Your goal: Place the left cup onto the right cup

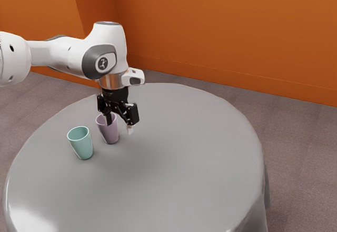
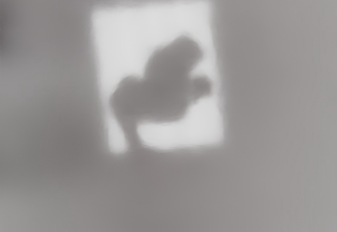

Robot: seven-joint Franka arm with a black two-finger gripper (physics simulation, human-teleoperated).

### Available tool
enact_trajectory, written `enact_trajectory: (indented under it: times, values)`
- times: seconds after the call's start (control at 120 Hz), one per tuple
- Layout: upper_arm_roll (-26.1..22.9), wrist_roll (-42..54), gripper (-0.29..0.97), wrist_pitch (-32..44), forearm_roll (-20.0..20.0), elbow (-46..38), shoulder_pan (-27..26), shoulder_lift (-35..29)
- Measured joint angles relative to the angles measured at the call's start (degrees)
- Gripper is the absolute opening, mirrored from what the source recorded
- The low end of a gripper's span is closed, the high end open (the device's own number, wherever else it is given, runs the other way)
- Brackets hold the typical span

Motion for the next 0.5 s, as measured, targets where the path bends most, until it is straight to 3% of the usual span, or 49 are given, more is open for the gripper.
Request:
enact_trajectory:
  times: [0.5]
  values:
    - [0.2, -0.9, 0.68, 10.1, -0.4, -6.4, 0.4, 1.7]
